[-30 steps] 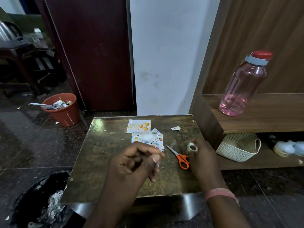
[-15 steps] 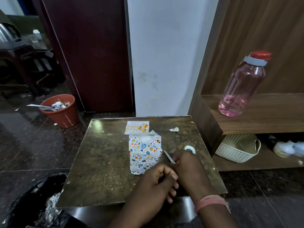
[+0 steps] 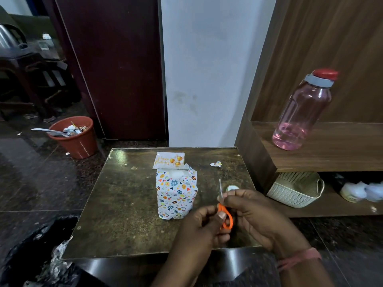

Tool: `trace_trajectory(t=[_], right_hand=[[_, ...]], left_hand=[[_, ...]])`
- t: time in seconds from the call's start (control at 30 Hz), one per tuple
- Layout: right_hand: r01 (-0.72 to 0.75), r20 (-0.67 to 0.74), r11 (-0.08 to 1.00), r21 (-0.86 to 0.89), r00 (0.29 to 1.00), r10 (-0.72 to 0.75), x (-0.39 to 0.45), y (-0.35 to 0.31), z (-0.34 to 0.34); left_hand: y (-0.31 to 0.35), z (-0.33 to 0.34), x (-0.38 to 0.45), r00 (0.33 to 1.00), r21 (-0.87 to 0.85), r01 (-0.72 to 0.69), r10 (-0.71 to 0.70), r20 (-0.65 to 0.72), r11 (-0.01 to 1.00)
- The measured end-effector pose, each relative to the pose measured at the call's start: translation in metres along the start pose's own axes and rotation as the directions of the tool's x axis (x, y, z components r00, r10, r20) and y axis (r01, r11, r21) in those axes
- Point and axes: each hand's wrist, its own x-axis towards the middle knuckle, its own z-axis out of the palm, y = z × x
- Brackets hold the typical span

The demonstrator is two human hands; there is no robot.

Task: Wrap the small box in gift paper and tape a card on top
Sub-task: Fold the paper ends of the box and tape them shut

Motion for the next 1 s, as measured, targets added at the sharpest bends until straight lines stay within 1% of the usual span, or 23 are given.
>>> trace_trajectory(t=[0.13,0.23,0.3,0.43,0.5,0.6,0.67,0.77,0.8,0.87,0.9,1.0], right_hand=[[0.051,-0.01,0.998,-0.03,0.999,-0.051,0.001,-0.002,-0.005],[0.09,-0.011,0.996,0.025,0.996,-0.09,0.003,-0.004,-0.01],[0.095,-0.036,0.994,0.052,0.995,-0.093,0.005,-0.003,-0.011],[0.088,-0.111,0.996,0.034,0.99,-0.083,0.013,0.002,-0.01],[0.106,-0.141,0.994,0.024,0.985,-0.101,0.016,0.003,-0.01],[0.171,-0.176,0.985,0.037,0.971,-0.162,0.021,0.005,-0.011],[0.234,-0.209,0.967,0.103,0.955,-0.209,0.022,0.002,-0.01],[0.369,-0.292,0.916,0.158,0.904,-0.314,0.021,-0.004,-0.009],[0.4,-0.318,0.906,0.139,0.884,-0.342,0.021,-0.004,-0.008],[0.414,-0.349,0.91,0.039,0.859,-0.375,0.021,-0.002,-0.007],[0.407,-0.353,0.913,0.004,0.855,-0.38,0.021,0.0,-0.007],[0.385,-0.337,0.923,-0.028,0.865,-0.371,0.022,0.005,-0.006]], left_hand=[[-0.001,-0.006,0.0,0.996,0.141,-0.088,0.09,-0.002,0.986],[-0.001,-0.012,0.0,0.994,0.213,-0.105,0.096,0.049,0.972],[-0.001,-0.016,-0.001,0.993,0.261,-0.116,0.104,0.06,0.958],[-0.002,-0.017,0.001,0.992,0.338,-0.125,0.113,0.057,0.933],[-0.003,-0.017,0.002,0.992,0.376,-0.129,0.121,0.046,0.918],[-0.005,-0.018,0.003,0.994,0.399,-0.105,0.111,0.007,0.911],[-0.005,-0.018,0.003,0.995,0.406,-0.087,0.098,-0.007,0.91],[-0.002,-0.013,0.003,0.995,0.339,-0.059,0.084,-0.06,0.939],[-0.002,-0.011,0.004,0.994,0.316,-0.052,0.079,-0.072,0.947],[-0.007,-0.008,0.008,0.994,0.273,-0.059,0.083,-0.075,0.96],[-0.01,-0.006,0.01,0.994,0.288,-0.062,0.086,-0.071,0.956],[-0.016,-0.002,0.013,0.992,0.383,-0.08,0.112,-0.063,0.92]])
